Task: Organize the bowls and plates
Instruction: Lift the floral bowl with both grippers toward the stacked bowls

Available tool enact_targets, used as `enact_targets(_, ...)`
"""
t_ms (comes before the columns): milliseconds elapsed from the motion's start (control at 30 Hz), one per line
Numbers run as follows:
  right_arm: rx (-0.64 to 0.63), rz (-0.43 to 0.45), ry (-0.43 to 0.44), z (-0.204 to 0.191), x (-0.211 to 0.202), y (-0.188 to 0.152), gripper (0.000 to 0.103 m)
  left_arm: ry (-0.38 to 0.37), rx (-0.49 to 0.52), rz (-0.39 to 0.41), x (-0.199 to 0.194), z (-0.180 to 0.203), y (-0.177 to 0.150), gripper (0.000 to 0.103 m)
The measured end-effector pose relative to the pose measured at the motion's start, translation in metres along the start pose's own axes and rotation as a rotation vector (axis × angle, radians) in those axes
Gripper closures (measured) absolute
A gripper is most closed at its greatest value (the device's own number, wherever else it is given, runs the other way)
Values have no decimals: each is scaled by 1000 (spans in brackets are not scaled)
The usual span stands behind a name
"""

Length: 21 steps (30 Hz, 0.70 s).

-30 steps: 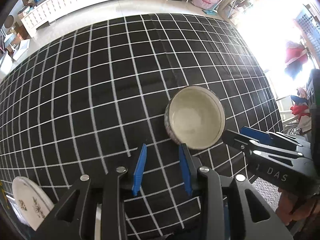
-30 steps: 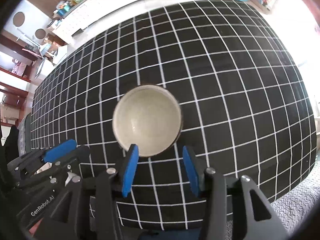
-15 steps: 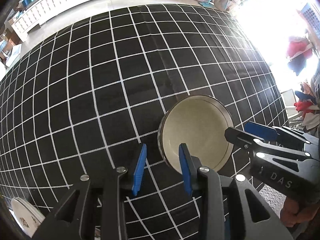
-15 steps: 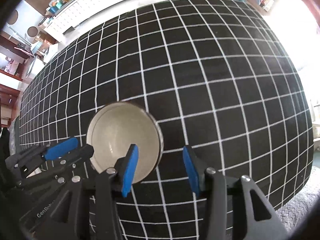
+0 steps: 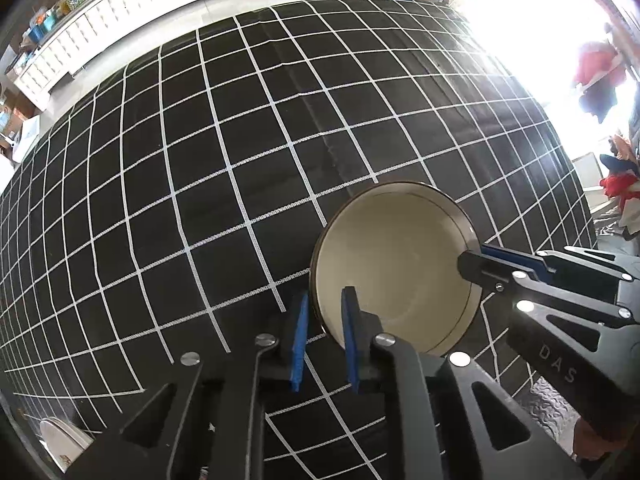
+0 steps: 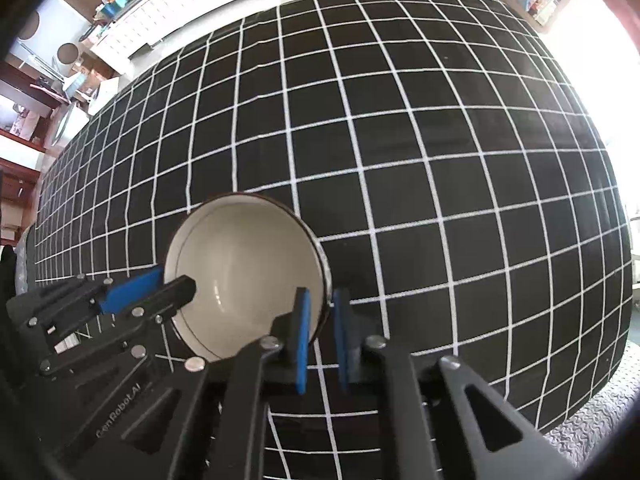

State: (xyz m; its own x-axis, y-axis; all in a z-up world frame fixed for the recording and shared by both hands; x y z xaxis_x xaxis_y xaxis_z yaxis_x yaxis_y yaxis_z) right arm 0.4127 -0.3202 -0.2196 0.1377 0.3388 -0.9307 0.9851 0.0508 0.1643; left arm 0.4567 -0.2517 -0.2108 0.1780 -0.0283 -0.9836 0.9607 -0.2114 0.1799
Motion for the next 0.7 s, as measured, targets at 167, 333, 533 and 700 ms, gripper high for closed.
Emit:
enact_targets(167,10,3,15,8,-1,-3,94,16,14,-10,4,8,3,95)
enact_targets(333,6,15,-2,10,-1,-2,94,5,-3,-12,10,3,7,95)
enact_targets(533,26,26,-10,-4,-3,-6,95,5,-7,-15,5,-4,-4,96)
enact_targets(700,42,18,18,-15,-12,-23,95,-18,-35,-12,-13,-13,-21,96)
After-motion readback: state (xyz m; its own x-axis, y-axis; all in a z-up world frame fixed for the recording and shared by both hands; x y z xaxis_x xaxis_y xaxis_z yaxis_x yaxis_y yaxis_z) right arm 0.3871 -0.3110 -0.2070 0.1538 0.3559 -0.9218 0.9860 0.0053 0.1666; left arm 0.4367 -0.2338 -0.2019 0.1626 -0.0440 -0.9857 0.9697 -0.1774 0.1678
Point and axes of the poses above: each gripper's, at about its wrist camera, not at the fingertips, and x roughly the way its jaws point, z to its right, y to its top, the point moved 6 cm from there along x, roughly the way its jaws point, and after that the axes turned 8 degrees about y, right-handed, at the moved point
